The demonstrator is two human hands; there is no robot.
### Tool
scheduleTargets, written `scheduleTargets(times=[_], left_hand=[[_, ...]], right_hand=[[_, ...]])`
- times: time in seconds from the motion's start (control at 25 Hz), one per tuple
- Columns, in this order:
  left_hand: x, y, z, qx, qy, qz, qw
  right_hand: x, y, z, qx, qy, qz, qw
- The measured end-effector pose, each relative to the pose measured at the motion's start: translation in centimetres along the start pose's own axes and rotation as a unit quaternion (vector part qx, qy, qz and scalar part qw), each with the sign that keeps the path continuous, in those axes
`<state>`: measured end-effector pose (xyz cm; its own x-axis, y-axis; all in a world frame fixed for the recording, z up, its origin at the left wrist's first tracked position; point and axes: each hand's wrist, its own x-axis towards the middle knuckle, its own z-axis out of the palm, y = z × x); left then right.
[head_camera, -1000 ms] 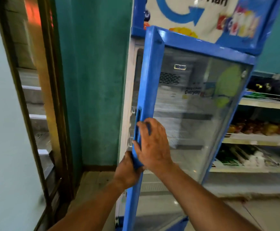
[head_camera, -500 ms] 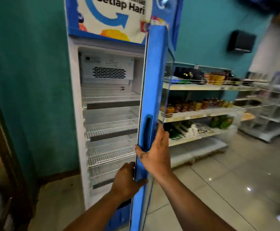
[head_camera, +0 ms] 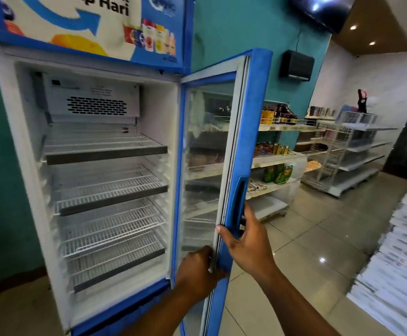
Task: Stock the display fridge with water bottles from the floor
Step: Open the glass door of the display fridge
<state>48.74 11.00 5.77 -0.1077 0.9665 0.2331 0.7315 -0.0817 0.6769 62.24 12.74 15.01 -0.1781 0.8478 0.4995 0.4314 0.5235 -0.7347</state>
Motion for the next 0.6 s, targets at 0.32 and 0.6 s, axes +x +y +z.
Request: scheduleTargets(times=[0.32,0.6], left_hand=[[4.4,6.7,10.2,-0.026,0.025,-0.014,0.999],[6.5,8.0,12.9,0.021,0.034,-0.025,0.999]], right_hand=[[3.3,8.8,-6.9,-0.021,0.029,0.044,0.998],[4.7,10.5,-9.4,-0.042,-0.006,0.06,0.997]])
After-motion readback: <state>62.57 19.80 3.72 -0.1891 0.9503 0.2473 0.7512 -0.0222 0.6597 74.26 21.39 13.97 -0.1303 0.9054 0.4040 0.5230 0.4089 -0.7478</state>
